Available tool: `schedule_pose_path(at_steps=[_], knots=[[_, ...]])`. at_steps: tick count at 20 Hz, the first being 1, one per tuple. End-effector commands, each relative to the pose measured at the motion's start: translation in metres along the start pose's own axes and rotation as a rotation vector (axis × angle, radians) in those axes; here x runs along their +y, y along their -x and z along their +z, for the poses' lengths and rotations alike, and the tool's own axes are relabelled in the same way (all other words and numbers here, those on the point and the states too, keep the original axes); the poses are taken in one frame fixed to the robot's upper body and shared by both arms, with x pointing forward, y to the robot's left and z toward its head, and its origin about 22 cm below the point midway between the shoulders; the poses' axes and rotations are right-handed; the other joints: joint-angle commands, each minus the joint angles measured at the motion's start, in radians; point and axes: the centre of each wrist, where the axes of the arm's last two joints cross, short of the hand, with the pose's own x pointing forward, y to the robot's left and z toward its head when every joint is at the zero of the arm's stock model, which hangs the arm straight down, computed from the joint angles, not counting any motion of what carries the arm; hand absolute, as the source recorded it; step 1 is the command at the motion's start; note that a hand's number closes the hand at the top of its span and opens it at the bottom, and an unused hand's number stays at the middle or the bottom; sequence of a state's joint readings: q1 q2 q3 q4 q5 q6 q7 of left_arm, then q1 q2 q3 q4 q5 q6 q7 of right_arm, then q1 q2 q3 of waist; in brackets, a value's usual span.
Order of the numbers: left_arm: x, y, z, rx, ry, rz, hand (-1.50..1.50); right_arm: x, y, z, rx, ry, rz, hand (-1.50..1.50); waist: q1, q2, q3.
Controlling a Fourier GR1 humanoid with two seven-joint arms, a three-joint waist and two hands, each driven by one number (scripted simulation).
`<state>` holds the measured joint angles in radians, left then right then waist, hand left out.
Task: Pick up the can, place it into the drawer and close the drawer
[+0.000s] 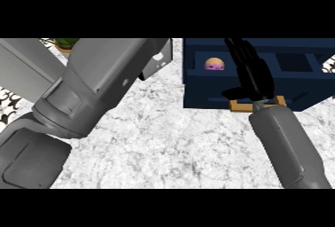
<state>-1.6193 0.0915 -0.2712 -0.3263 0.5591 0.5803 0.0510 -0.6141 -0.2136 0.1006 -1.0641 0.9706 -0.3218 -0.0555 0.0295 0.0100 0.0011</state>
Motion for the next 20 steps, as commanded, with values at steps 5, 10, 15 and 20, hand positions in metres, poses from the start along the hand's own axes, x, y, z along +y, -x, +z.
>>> schedule_pose_path(at_steps=[5,10,15,20], knots=[[0.016,0.012,-0.001,0.01,-0.009,-0.014,-1.5,0.031,-0.008,-0.031,0.056,0.118,0.052,-1.5,0.031,-0.002,0.0],[0.037,0.023,-0.004,0.014,0.004,-0.018,-1.5,0.018,-0.003,-0.059,0.055,0.163,0.086,-1.5,0.049,0.007,0.0],[0.055,0.009,-0.006,0.023,0.007,-0.007,-1.5,-0.003,-0.005,-0.084,0.056,0.218,0.125,-1.5,0.065,0.005,0.0],[0.08,0.02,-0.005,0.045,0.028,-0.011,-1.5,-0.034,-0.007,-0.109,0.063,0.225,0.129,-1.5,0.096,0.006,-0.001]])
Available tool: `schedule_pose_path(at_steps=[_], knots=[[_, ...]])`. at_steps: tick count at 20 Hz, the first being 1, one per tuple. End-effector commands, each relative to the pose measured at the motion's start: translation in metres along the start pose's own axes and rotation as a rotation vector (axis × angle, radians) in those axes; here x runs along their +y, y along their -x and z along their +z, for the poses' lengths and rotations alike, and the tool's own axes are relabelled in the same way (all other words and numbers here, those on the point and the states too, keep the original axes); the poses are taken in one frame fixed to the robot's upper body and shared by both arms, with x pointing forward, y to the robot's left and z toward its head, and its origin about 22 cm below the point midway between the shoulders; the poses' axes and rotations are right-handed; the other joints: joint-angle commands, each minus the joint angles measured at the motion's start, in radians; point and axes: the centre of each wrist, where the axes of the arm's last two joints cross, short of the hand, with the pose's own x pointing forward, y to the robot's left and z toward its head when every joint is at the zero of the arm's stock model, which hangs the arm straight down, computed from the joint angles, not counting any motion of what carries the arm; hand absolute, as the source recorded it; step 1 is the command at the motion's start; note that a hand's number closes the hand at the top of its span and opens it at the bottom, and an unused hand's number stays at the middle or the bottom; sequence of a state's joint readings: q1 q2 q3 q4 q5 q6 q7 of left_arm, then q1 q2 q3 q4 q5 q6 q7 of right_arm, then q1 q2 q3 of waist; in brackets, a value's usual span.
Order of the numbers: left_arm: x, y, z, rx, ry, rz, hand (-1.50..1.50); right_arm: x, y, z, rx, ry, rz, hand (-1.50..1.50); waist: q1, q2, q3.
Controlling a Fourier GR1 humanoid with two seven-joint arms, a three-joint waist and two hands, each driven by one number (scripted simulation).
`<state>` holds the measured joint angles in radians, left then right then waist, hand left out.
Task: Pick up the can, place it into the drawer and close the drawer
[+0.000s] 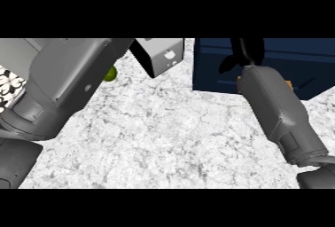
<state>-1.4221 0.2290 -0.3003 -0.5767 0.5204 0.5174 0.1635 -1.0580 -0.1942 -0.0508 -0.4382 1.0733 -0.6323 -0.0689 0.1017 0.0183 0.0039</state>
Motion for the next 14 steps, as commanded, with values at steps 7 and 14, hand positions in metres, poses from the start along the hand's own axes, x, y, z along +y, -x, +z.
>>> schedule_pose_path(at_steps=[7,14], knots=[[0.031,0.025,0.009,0.01,0.026,-0.003,-1.5,-0.018,-0.017,-0.028,-0.002,0.08,-0.089,-1.5,0.019,-0.002,-0.003],[0.029,0.024,0.019,0.005,0.028,0.007,-1.5,-0.033,-0.024,-0.043,-0.044,0.109,-0.207,-1.5,0.016,-0.007,-0.002]])
